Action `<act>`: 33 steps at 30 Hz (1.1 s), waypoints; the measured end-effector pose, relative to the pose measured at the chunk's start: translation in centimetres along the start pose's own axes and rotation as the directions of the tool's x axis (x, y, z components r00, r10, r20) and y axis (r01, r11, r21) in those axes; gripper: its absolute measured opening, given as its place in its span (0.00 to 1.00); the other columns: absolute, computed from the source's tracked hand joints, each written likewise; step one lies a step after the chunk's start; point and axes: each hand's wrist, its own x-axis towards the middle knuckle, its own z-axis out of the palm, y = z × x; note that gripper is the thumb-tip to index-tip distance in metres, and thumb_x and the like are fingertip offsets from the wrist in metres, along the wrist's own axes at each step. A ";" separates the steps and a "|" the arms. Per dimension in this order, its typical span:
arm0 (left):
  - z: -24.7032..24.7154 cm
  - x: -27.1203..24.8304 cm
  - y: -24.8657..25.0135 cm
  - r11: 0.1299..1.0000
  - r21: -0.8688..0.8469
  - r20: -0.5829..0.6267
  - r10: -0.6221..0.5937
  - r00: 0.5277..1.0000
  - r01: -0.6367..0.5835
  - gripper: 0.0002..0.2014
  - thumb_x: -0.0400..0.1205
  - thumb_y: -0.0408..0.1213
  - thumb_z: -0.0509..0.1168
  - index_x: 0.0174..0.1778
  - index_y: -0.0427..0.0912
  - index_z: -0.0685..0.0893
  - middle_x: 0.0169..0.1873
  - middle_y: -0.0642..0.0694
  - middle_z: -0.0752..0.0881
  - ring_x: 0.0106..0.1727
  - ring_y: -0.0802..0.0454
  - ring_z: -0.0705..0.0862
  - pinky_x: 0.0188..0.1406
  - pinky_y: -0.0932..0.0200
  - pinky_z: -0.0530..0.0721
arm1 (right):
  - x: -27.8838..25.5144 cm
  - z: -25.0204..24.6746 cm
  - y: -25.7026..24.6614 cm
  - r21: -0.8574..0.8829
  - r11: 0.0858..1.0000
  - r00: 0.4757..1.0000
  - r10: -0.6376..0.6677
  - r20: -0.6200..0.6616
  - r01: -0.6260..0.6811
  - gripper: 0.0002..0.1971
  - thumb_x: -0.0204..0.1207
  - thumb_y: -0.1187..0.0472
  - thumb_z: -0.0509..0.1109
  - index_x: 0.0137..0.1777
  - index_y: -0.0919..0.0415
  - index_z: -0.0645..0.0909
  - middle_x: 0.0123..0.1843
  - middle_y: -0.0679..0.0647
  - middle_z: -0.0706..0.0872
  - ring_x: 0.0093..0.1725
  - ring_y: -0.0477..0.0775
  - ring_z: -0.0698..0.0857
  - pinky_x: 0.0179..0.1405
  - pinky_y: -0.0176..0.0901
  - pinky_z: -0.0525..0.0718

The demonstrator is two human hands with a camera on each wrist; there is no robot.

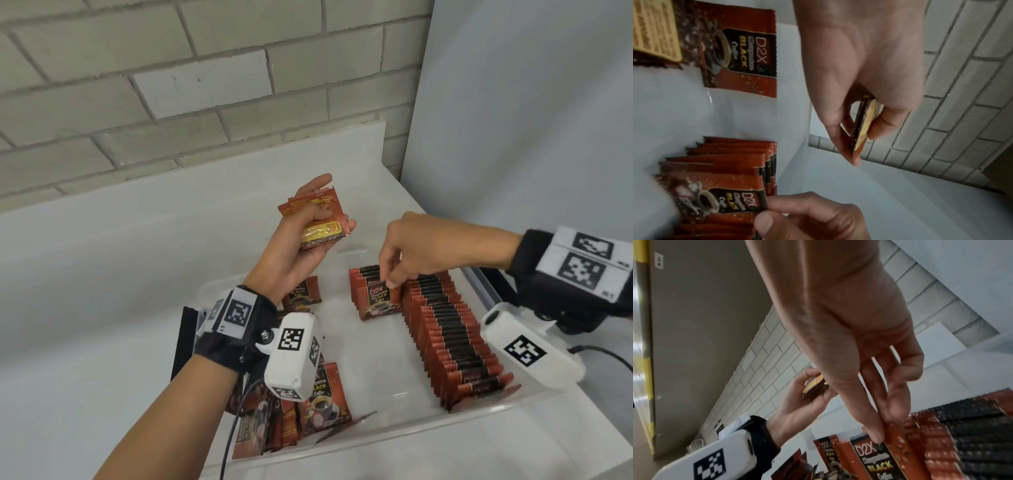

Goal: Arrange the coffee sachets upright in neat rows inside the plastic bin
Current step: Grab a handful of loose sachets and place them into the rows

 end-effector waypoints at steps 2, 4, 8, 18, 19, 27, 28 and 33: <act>0.0 0.0 0.0 1.000 0.011 0.007 -0.003 1.000 0.003 0.22 0.81 0.19 0.56 0.63 0.45 0.82 0.43 0.43 0.79 0.40 0.50 0.86 0.48 0.54 0.86 | 0.0 0.2 0.0 -0.024 1.000 1.000 0.003 -0.006 -0.003 0.05 0.70 0.57 0.80 0.45 0.52 0.92 0.32 0.41 0.89 0.30 0.40 0.83 0.34 0.27 0.79; -0.1 0.0 -0.1 0.999 0.032 0.014 -0.001 1.000 0.001 0.22 0.80 0.20 0.57 0.64 0.46 0.82 0.45 0.44 0.80 0.43 0.49 0.85 0.51 0.52 0.86 | -0.1 0.3 0.1 -0.034 0.999 1.000 0.001 -0.008 -0.001 0.05 0.70 0.58 0.80 0.45 0.52 0.92 0.41 0.46 0.91 0.36 0.40 0.84 0.35 0.25 0.78; -0.3 0.0 -0.1 0.995 0.103 0.025 0.000 1.000 -0.003 0.24 0.80 0.22 0.60 0.68 0.49 0.81 0.44 0.48 0.83 0.44 0.52 0.84 0.61 0.46 0.84 | 0.0 0.6 0.3 -0.032 0.999 1.000 0.019 0.002 -0.019 0.04 0.70 0.59 0.80 0.44 0.55 0.91 0.41 0.46 0.90 0.34 0.38 0.82 0.28 0.19 0.75; 0.0 0.1 -0.1 0.993 0.098 0.012 -0.062 0.998 0.061 0.28 0.72 0.27 0.69 0.70 0.44 0.79 0.50 0.46 0.88 0.52 0.50 0.88 0.50 0.54 0.87 | -0.3 -2.1 0.8 0.200 0.979 0.997 -0.015 -0.080 0.031 0.01 0.70 0.55 0.79 0.41 0.49 0.90 0.37 0.44 0.91 0.33 0.39 0.85 0.36 0.30 0.80; -0.1 0.1 -0.1 0.993 0.098 0.014 -0.065 0.998 0.063 0.28 0.71 0.27 0.69 0.70 0.44 0.79 0.49 0.46 0.88 0.52 0.49 0.88 0.50 0.55 0.87 | -0.3 -2.8 0.8 0.270 0.962 0.994 -0.014 -0.109 0.043 0.02 0.71 0.55 0.79 0.42 0.50 0.90 0.35 0.42 0.90 0.30 0.36 0.83 0.32 0.28 0.79; 0.1 0.1 -0.1 0.988 0.140 0.042 -0.069 0.997 0.062 0.24 0.72 0.25 0.68 0.66 0.41 0.80 0.51 0.44 0.89 0.52 0.49 0.88 0.47 0.58 0.87 | 0.0 -4.1 -0.1 0.652 0.742 0.962 0.038 -0.272 0.155 0.11 0.71 0.56 0.78 0.52 0.58 0.87 0.39 0.49 0.90 0.33 0.39 0.85 0.33 0.28 0.82; 0.1 0.1 -0.1 0.987 0.145 0.044 -0.071 0.997 0.064 0.24 0.71 0.25 0.69 0.64 0.41 0.81 0.50 0.44 0.90 0.52 0.49 0.89 0.48 0.58 0.87 | 0.2 -3.8 -0.1 0.662 0.734 0.959 0.052 -0.279 0.153 0.12 0.72 0.56 0.78 0.53 0.58 0.87 0.40 0.50 0.90 0.33 0.39 0.85 0.32 0.29 0.82; 0.2 -0.1 -0.2 0.980 0.179 0.053 -0.098 0.994 0.087 0.24 0.72 0.27 0.71 0.65 0.42 0.81 0.51 0.43 0.89 0.53 0.48 0.89 0.49 0.57 0.87 | 0.8 -3.0 -0.1 0.699 0.700 0.956 0.082 -0.281 0.146 0.10 0.73 0.59 0.77 0.53 0.56 0.85 0.36 0.47 0.89 0.32 0.40 0.85 0.32 0.30 0.82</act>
